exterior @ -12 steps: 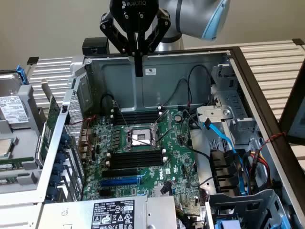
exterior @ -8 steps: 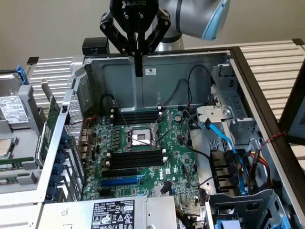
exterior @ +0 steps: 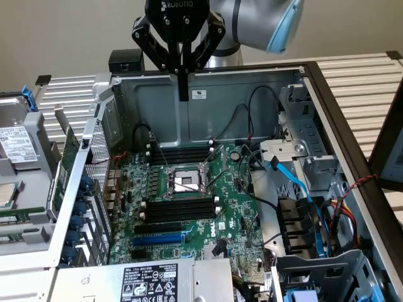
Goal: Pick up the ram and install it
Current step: 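Reach for the ram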
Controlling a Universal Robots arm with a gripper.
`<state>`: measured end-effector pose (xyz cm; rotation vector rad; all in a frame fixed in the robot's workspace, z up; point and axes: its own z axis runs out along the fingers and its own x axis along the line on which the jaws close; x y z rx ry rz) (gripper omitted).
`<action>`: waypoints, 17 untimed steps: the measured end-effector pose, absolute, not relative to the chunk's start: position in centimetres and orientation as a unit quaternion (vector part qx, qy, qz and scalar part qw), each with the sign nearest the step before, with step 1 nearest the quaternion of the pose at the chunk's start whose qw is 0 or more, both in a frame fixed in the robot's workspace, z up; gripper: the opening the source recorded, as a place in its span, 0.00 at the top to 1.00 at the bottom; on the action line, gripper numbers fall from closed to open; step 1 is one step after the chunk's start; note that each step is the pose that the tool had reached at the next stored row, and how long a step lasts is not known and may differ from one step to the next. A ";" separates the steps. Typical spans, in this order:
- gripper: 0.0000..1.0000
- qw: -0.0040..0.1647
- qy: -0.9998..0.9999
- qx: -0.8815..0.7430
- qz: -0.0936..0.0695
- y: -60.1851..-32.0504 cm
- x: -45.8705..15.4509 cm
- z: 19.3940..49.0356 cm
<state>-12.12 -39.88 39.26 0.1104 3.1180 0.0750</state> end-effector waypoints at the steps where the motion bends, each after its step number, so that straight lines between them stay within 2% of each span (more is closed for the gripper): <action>1: 0.89 0.010 0.999 0.035 0.024 -39.9 -12.1 39.3; 17: 0.89 0.010 0.999 0.035 0.024 -40.1 -17.2 39.2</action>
